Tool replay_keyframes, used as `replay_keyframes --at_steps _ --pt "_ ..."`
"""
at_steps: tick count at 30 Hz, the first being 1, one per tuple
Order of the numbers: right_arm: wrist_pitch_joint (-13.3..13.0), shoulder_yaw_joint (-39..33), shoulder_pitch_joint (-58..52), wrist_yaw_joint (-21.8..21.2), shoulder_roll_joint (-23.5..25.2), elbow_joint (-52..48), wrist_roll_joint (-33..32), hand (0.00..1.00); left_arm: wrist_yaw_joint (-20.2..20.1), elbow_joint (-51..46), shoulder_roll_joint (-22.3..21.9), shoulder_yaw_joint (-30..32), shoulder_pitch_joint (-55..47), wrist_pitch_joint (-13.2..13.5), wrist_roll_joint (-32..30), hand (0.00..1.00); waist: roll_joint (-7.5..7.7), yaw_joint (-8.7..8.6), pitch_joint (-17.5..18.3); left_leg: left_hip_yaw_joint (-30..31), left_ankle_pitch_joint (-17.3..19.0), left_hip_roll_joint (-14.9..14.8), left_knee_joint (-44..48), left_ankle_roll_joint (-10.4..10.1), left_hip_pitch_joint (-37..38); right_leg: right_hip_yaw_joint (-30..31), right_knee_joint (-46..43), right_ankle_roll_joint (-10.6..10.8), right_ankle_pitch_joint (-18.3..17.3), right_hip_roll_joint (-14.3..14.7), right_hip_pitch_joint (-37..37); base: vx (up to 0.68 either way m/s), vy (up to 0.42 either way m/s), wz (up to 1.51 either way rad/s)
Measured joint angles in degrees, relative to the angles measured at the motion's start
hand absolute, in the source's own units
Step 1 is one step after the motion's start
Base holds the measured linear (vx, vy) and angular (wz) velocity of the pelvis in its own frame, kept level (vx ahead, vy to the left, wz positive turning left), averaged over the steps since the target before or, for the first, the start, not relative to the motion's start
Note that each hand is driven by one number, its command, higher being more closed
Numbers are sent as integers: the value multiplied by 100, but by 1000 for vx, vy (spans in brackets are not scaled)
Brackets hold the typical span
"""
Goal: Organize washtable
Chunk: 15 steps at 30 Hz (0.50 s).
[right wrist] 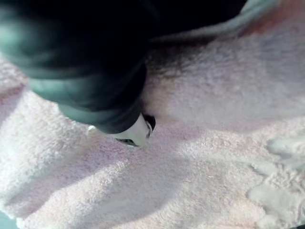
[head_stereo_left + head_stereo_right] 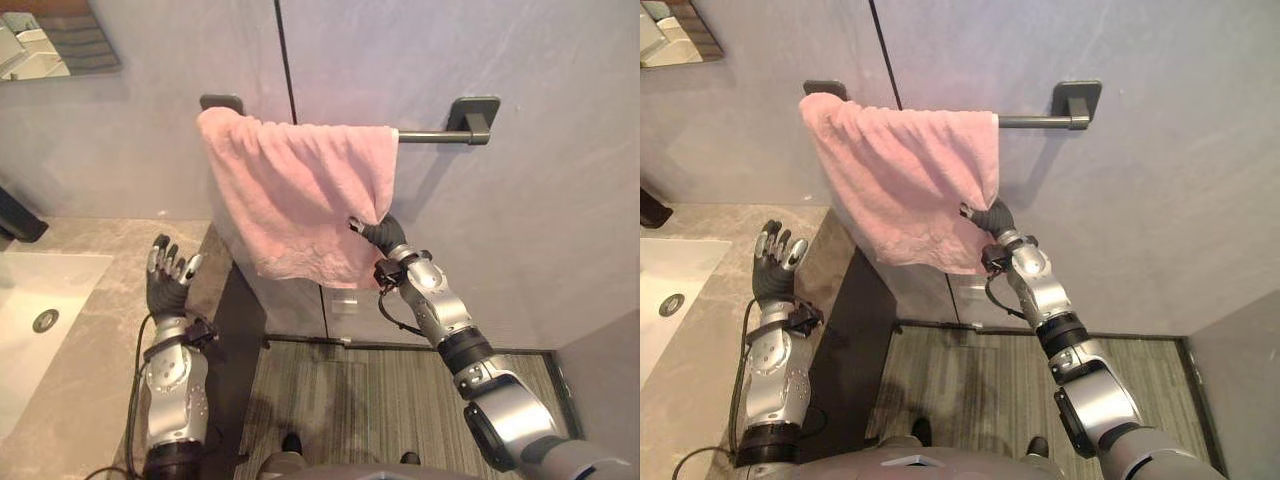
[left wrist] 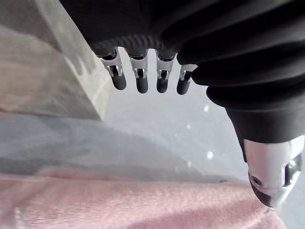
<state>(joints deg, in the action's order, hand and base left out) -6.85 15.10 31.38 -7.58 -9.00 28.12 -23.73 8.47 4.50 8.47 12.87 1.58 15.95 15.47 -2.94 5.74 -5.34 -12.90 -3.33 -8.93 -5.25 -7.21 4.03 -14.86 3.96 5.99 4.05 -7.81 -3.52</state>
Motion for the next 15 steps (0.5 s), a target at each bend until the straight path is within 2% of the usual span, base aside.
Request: replay_keyframes --at_steps 5,6,15 --pt "-6 94 -231 -88 25 -641 -439 100 102 4 177 -311 489 -2 -156 0 -7 -129 -4 -229 3 -3 6 -3 58 230 -51 -3 32 3 140 -9 11 -23" --pt "-6 112 -245 -105 31 -718 -450 100 126 14 198 -370 608 -2 -266 0 -8 -190 -4 -242 3 -3 8 -3 64 244 -51 -5 37 4 142 -12 8 -12" --pt "-43 350 -493 -137 0 -1311 -667 100 440 591 353 -511 1273 -79 -578 0 -31 -366 -17 -567 38 -45 34 -27 121 606 -14 -41 157 71 292 -15 1 -20"
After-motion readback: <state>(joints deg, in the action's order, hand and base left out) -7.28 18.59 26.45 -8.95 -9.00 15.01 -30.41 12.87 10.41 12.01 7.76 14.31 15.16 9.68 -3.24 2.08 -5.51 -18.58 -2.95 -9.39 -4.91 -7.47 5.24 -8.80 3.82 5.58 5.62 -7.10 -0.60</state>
